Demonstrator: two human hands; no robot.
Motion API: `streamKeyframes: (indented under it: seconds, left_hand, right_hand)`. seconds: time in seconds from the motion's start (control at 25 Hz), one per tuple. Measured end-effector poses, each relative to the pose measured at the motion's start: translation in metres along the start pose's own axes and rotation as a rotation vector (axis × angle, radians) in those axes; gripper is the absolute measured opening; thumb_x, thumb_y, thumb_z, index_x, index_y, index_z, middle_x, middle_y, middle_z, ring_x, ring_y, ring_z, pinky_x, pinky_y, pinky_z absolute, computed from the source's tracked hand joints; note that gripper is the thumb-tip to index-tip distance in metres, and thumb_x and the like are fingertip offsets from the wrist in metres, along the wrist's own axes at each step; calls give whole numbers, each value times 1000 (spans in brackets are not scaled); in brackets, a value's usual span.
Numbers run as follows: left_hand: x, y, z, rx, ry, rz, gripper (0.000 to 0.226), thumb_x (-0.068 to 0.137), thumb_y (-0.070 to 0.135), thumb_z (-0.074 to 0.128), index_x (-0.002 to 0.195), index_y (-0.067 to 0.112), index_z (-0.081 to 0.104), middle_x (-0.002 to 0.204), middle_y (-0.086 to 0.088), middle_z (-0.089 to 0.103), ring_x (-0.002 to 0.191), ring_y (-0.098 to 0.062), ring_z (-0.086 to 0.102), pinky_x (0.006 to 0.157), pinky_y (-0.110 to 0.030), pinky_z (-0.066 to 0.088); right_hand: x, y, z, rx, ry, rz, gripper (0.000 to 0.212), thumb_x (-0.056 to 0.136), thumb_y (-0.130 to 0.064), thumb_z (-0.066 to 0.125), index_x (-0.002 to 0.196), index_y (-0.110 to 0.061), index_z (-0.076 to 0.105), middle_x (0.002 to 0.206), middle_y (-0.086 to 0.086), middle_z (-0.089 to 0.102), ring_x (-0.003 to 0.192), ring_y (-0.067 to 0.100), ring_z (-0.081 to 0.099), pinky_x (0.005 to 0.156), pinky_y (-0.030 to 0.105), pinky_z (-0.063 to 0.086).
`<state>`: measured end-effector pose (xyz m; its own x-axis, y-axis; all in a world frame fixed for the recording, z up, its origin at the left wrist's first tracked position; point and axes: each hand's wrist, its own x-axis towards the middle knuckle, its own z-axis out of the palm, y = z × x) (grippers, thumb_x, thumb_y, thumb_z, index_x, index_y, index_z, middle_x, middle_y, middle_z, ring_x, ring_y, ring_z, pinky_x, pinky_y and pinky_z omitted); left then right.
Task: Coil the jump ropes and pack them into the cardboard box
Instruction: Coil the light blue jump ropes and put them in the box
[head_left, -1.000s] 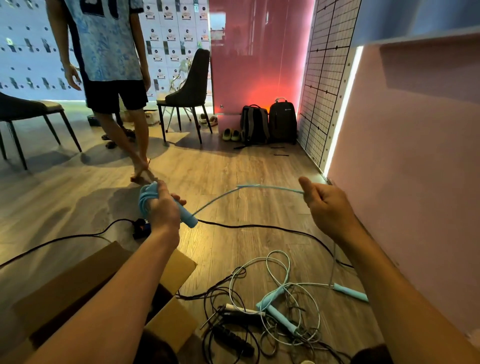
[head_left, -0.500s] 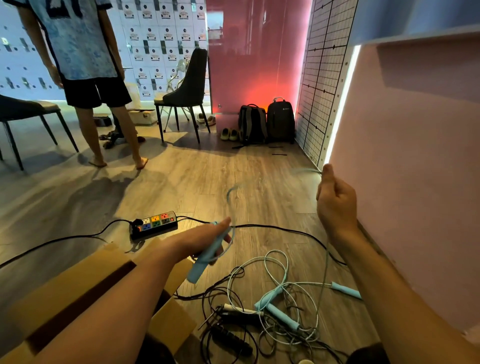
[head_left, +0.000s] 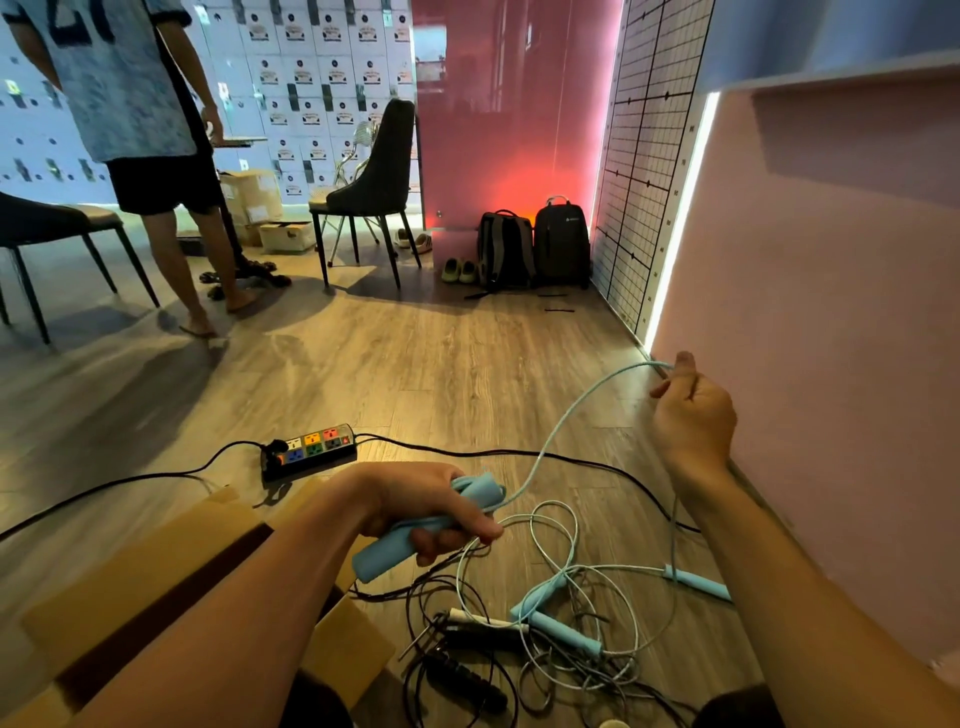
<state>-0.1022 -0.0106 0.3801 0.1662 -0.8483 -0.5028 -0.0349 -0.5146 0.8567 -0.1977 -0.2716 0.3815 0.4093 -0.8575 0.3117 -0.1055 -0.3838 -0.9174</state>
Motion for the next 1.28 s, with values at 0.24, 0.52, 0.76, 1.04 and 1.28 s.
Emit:
streamKeyframes:
  seconds: [0.24,0.52,0.76,1.04,1.28]
  left_hand:
    - [-3,7,-3,-235,-4,118,27,82,37,73,69,17,60,44,7,41,33,-4,37,42,-20,37]
    - [-8,3,-12,-380,62,214,32,75,37,81,70,15,58,42,7,38,31,-5,36,41,-20,40]
    - [-2,0,-8,-141,335,88,50,84,58,58,91,9,59,57,2,44,45,-10,41,48,-24,42]
    - [6,16,6,-324,74,126,67,91,73,31,75,12,53,52,1,39,39,-10,38,45,-23,39]
    - [1,18,-10,-959,-163,686,47,100,49,31,81,12,54,56,2,48,42,-11,47,53,-28,44]
  right_hand:
    - [-23,-4,10,-387,-484,-337,44,102,-53,36,124,-25,62,124,0,56,117,23,52,92,39,47]
    - [-67,-45,25,1,-1378,-49,58,94,-62,40,123,-14,59,64,-2,57,56,14,59,77,39,57]
    - [-57,-40,18,-161,-1036,-460,30,95,-46,57,85,-23,73,50,-15,51,46,3,44,50,13,34]
    - [-52,-35,28,-65,-696,-513,38,89,-47,62,70,-15,69,49,-11,51,46,2,45,47,12,35]
    - [-47,-28,30,-120,-683,-430,63,91,-60,49,70,-2,59,60,10,55,50,11,46,53,24,37]
